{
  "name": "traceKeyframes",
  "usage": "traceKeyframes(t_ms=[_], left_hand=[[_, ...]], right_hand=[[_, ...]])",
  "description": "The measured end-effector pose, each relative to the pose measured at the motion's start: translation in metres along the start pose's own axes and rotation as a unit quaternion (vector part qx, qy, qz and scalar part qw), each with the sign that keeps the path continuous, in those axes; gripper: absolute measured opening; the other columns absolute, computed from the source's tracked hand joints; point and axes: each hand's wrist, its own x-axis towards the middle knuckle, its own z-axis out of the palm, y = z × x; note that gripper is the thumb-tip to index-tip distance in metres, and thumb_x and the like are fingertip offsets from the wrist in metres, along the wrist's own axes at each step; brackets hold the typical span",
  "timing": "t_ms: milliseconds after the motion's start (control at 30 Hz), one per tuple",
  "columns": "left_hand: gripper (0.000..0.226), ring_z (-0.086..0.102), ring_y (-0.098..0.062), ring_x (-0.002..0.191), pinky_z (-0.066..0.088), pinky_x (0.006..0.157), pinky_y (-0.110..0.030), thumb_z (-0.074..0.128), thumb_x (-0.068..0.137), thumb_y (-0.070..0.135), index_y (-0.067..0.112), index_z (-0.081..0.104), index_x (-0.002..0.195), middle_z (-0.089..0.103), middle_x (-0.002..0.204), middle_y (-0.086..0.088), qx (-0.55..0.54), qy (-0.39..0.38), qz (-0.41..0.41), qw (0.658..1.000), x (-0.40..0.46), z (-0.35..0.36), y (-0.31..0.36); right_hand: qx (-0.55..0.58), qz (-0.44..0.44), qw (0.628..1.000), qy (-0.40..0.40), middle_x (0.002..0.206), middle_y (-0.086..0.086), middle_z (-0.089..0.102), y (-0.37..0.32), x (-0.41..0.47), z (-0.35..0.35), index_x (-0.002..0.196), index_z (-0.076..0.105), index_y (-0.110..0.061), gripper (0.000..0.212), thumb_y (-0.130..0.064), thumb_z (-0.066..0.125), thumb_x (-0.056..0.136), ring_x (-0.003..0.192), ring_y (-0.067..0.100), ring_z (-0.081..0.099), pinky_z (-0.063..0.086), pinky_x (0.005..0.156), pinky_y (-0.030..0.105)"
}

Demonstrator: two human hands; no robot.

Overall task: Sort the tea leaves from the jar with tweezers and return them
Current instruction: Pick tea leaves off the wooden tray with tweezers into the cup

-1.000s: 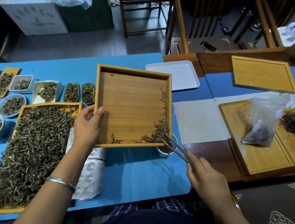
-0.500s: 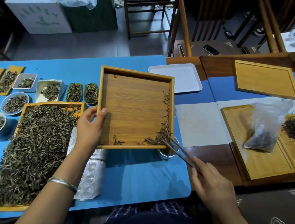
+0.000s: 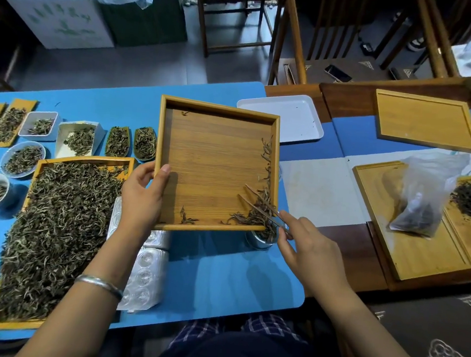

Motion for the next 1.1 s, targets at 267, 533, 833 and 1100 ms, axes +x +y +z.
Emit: traceKeyframes(t_ms=[267, 533, 833, 1100], left_hand=[[0.023, 0.067, -0.005, 0.082, 0.053, 0.070, -0.022, 0.062, 0.095, 0.030, 0.012, 0.065, 0.108, 0.070, 0.094, 0.005, 0.012, 0.005, 0.008, 1.000, 0.000, 0.000, -0.002], [0.031, 0.068, -0.017, 0.093, 0.056, 0.080, -0.033, 0.062, 0.095, 0.031, 0.007, 0.064, 0.114, 0.070, 0.103, -0.004, 0.021, 0.006, 0.008, 1.000, 0.000, 0.001, 0.002], [0.028, 0.068, -0.018, 0.092, 0.057, 0.083, -0.038, 0.061, 0.095, 0.029, 0.008, 0.064, 0.113, 0.070, 0.101, -0.003, 0.024, 0.003, -0.001, 1.000, -0.002, 0.002, 0.008], [0.030, 0.069, -0.019, 0.094, 0.057, 0.083, -0.038, 0.062, 0.095, 0.031, 0.007, 0.063, 0.114, 0.071, 0.106, -0.007, 0.023, -0.004, -0.008, 1.000, -0.004, 0.000, 0.009]], right_hand=[[-0.008, 0.019, 0.999, -0.033, 0.076, 0.002, 0.061, 0.002, -0.010, 0.000, 0.127, 0.060, -0.016, 0.037, -0.024, 0.059, 0.091, 0.051, 0.023, 0.057, 0.048, 0.037, 0.034], [-0.070, -0.009, 0.997, 0.012, 0.068, 0.003, 0.062, 0.016, -0.037, -0.002, 0.113, 0.070, -0.011, 0.033, -0.023, 0.052, 0.088, 0.038, 0.023, 0.052, 0.040, 0.030, 0.029], [-0.028, 0.028, 0.999, -0.011, 0.065, 0.002, 0.059, 0.026, -0.055, -0.003, 0.114, 0.069, -0.010, 0.031, -0.020, 0.060, 0.086, 0.042, 0.023, 0.054, 0.040, 0.032, 0.028], [0.001, 0.043, 0.999, -0.020, 0.066, -0.002, 0.058, 0.033, -0.063, -0.011, 0.113, 0.068, -0.010, 0.042, -0.031, 0.043, 0.087, 0.046, 0.020, 0.056, 0.040, 0.033, 0.027]])
